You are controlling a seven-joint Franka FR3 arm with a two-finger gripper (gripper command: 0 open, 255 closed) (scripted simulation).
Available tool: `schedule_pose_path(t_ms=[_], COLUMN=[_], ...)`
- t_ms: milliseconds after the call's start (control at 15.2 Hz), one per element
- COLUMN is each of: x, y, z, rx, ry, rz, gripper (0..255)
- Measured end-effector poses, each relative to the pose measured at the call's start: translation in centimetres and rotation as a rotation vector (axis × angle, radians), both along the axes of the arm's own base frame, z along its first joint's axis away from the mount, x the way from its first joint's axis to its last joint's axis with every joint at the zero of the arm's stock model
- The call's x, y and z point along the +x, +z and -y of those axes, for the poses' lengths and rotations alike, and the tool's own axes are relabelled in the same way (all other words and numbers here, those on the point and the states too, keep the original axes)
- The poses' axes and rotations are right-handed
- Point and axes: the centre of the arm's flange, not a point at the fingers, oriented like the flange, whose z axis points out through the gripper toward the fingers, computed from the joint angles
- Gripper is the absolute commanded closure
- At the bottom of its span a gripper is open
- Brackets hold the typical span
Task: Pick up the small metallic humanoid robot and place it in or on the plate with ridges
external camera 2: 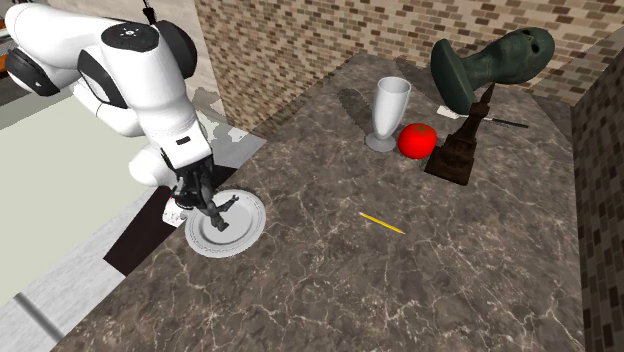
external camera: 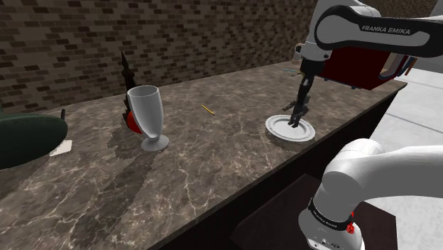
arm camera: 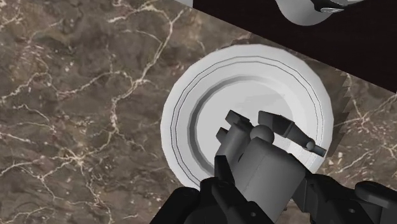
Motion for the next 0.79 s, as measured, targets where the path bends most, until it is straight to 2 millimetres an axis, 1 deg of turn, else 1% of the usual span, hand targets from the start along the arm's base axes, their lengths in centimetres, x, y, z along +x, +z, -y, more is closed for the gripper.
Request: schedule_pose_path(t_ms=[396,462,792], x=[0.02,0.02,0.02], y=[-0.31,-0.31,-0.31], z=[-0.04,-0.04,-0.04], rx=[0.000,0.000,0.000], ry=[0.000,0.000,0.000], rz=[0.000,0.000,0.001], gripper=[255,0,0])
